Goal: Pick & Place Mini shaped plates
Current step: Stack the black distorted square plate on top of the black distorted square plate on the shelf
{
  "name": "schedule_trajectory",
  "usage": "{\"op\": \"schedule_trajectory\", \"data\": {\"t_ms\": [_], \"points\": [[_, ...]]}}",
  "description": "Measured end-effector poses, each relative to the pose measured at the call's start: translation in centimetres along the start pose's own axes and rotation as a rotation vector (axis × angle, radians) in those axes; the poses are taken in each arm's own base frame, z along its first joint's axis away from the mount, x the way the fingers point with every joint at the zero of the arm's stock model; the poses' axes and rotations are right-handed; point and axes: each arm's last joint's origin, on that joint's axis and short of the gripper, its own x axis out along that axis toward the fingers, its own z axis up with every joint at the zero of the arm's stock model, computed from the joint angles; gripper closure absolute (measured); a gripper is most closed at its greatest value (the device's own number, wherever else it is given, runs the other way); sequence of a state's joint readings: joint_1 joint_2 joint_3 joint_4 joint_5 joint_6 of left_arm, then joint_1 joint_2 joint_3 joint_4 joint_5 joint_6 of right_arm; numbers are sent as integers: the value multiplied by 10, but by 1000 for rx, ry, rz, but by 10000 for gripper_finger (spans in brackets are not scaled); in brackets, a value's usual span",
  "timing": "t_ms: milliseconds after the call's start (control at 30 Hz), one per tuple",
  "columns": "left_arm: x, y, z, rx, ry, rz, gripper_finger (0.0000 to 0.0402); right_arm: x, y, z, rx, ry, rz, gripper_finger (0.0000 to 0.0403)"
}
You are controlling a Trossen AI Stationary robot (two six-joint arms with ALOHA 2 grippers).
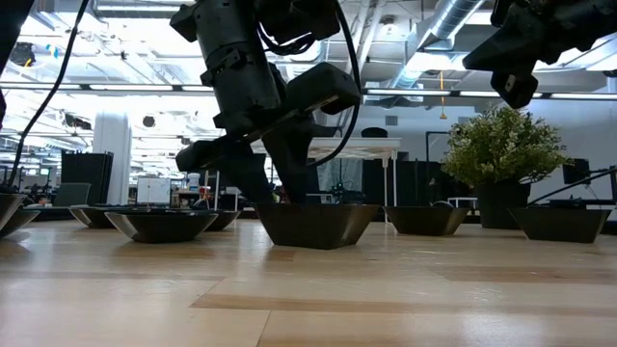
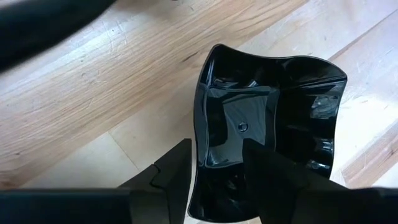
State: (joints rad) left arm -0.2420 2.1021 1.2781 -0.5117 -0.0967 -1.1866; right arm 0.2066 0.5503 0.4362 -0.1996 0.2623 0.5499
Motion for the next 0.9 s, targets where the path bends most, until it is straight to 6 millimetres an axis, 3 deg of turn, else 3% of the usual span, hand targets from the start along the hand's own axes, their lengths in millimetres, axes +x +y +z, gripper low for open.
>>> {"op": "schedule_trajectory", "data": {"t_ms": [467,600,767,900], "points": [[0,0,0,1,0,2,391,0,0,0,0,1,-1,401],[-8,-1,2,13,-11,-16,392,0,0,0,0,1,-1,401],[-46,-3,10,100,-72,-88,395,0,0,0,-1,2,-1,401],[-100,-3,17,184,-178,-197,395,0,0,0,-2,4,-2,401]]}}
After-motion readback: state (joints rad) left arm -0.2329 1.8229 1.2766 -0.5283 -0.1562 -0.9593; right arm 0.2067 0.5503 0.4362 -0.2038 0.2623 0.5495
